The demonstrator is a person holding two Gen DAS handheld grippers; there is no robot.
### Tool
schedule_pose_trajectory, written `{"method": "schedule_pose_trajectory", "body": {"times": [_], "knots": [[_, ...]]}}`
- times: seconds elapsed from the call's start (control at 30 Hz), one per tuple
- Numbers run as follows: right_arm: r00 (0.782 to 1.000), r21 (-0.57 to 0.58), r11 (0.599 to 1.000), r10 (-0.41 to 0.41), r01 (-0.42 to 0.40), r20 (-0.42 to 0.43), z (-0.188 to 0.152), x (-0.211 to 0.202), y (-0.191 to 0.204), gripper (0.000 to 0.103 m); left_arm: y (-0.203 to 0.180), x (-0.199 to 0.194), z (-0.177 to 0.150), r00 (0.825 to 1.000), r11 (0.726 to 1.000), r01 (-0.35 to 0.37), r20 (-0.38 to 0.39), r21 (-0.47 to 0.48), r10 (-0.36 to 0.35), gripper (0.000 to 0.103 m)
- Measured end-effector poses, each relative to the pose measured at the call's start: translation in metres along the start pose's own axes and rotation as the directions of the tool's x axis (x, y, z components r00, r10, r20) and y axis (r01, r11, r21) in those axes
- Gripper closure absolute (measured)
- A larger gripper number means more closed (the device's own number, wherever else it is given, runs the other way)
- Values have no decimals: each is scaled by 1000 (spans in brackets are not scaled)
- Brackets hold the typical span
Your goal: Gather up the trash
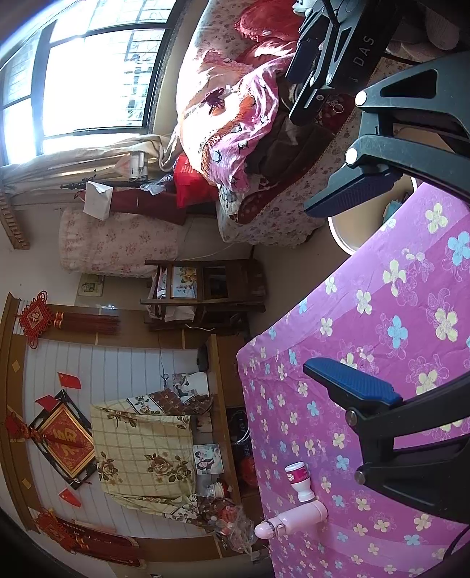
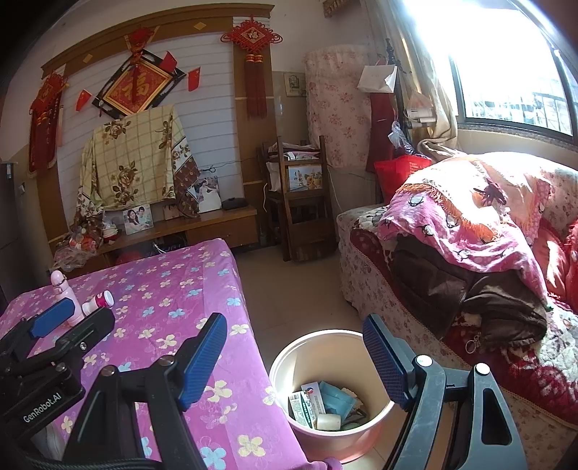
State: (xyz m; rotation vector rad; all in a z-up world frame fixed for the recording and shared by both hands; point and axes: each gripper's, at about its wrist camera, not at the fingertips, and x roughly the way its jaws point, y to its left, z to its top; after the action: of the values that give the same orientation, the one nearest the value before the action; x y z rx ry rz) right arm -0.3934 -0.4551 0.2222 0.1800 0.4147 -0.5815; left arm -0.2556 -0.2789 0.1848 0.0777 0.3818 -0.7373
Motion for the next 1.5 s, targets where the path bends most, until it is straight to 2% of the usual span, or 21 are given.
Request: {"method": "schedule_pose_trajectory", "body": {"times": [1.5], "knots": [[999,9,1000,15,-15,-36,-5,7,-7,22,-1,5,-5,1000,1000,15,-26,2,-15,23]]}}
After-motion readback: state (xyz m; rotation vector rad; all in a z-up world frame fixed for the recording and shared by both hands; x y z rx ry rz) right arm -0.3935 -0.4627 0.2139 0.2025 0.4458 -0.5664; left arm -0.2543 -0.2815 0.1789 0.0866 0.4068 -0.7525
